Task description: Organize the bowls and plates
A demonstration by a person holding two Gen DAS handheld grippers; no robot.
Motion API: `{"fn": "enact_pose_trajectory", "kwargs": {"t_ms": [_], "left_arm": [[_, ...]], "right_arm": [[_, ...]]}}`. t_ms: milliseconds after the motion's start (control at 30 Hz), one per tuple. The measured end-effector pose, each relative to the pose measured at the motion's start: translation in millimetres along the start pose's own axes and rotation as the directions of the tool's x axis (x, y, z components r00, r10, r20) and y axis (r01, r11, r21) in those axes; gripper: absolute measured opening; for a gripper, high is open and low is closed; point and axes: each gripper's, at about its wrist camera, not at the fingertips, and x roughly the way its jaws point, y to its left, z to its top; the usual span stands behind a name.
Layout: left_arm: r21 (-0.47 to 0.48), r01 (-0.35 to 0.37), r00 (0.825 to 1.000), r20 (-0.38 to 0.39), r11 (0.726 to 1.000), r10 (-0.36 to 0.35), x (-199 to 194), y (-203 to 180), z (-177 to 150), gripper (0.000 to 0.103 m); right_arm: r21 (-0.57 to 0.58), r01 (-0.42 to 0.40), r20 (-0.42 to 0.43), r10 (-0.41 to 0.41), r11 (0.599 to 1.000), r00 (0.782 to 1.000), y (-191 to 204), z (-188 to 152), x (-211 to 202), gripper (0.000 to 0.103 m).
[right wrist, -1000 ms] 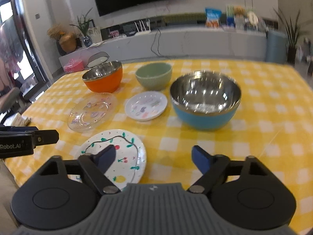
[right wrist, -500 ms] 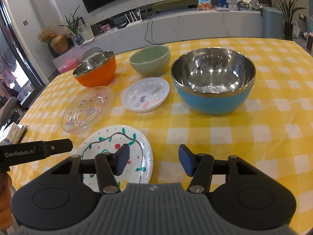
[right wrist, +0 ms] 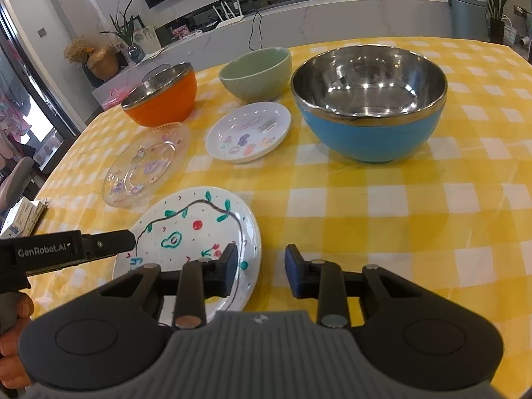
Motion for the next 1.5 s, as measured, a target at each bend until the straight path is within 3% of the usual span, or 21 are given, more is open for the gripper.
{"fn": "enact_pose_trajectory", "kwargs": {"t_ms": [300, 400, 500, 900, 1133, 1500], "left_arm": [[-0.019, -0.017, 0.999, -0.033, 1.0, 0.017, 4.5, 3.4, -5.5, 0.032], [-0.012, -0.012, 0.999, -0.035, 1.0, 0.011, 4.9, 2.1, -6.0, 0.021], [-0.011, -0.013, 0.999, -0.03, 1.0, 0.013, 4.8, 2.5, -6.4, 0.02], [0.005, -0.042, 0.999, -0.003, 0.999, 0.042, -5.8, 1.0, -5.0, 0.015], [-0.076, -0.076, 0.997, -0.004, 0.994, 0.076, -23.2, 21.0, -0.6, 0.015], [-0.157, -0.166, 0.986, 0.004, 0.974, 0.168, -38.6, 51.7, 2.7, 0.014]], "right_arm": [[0.004, -0.014, -0.002, 0.014, 1.0, 1.0, -0.7, -1.6, 1.2, 0.024], [0.004, -0.02, -0.005, 0.02, 1.0, 1.0, -0.3, -2.1, 2.0, 0.019], [0.018, -0.038, -0.012, 0.039, 0.999, 0.999, -1.3, -3.1, 2.4, 0.012], [0.068, -0.076, -0.019, 0.078, 0.995, 0.997, -4.5, -3.5, 0.3, 0.01], [0.031, -0.135, 0.005, 0.134, 0.99, 0.991, 14.1, -1.4, -6.6, 0.01], [0.022, -0.211, -0.036, 0.212, 0.977, 0.977, 46.2, -8.3, 10.6, 0.01]]}}
